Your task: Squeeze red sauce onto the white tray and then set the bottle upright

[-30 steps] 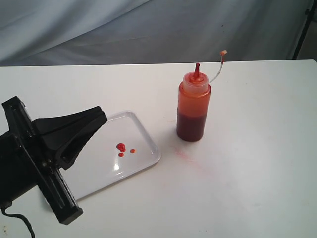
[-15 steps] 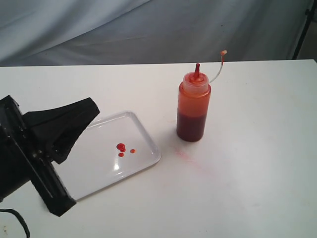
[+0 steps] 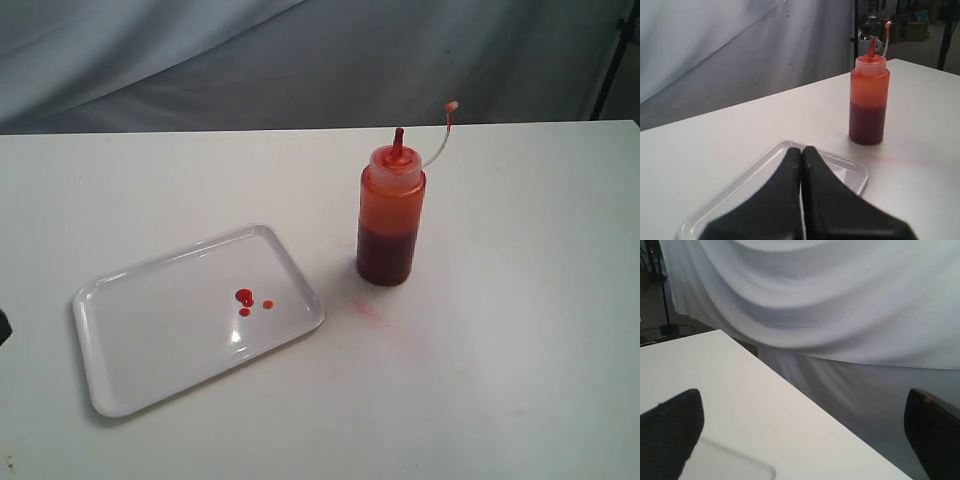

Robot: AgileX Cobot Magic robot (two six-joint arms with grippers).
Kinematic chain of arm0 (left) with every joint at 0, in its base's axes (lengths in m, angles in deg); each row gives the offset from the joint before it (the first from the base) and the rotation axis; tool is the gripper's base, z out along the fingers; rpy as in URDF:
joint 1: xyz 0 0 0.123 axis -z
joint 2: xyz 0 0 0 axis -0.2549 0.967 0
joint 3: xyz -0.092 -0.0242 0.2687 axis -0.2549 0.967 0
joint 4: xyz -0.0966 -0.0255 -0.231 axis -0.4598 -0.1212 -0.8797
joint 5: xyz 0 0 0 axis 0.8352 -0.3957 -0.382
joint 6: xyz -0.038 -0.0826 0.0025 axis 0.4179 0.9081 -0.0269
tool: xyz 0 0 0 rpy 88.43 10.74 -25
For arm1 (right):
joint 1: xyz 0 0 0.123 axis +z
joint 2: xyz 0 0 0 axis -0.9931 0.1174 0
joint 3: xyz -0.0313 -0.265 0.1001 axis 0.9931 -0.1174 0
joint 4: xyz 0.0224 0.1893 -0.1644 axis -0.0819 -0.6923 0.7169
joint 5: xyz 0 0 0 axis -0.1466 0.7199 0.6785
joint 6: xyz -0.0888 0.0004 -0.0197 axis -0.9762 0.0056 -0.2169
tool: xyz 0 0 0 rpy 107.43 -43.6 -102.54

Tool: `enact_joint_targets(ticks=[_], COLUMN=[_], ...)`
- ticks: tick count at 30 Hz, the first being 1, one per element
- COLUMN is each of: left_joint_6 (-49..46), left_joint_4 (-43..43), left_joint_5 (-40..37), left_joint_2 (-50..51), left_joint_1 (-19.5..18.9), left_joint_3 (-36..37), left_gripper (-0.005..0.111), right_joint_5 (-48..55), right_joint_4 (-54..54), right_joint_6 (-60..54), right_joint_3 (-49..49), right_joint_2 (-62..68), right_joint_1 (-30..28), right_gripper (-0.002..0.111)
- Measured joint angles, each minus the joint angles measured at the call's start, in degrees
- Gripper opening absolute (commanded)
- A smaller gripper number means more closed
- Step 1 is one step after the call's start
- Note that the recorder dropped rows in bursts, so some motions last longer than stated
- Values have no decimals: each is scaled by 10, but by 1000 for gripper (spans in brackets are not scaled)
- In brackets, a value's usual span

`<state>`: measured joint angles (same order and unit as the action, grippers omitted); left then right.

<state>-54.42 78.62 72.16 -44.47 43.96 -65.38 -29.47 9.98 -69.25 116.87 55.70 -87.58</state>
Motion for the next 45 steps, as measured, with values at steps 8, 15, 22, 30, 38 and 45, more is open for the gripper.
enact_joint_targets(ticks=[8,15,22,30,38,45], left_joint_6=[34,39,42,28,-69,-268], left_joint_4=[-9,-9,-21,-32,-118,-290], left_joint_5=[-117,-161,-163,-164,-164,-165], left_joint_2=[-134,-180,-180,-180,-180,-180], left_joint_1=[-22,-117,-280,-388,-388,-388], left_joint_3=[44,45,45,45,45,45], left_gripper=[0,0,0,0,0,0], right_joint_5=[-2,-4,-4,-4,-7,-8], right_joint_4=[0,1,1,1,1,1], right_joint_6=[0,0,0,0,0,0], right_joint_3=[0,0,0,0,0,0], right_joint_2=[0,0,0,0,0,0], right_joint_1=[0,0,0,0,0,0], right_gripper=[105,105,105,105,105,105])
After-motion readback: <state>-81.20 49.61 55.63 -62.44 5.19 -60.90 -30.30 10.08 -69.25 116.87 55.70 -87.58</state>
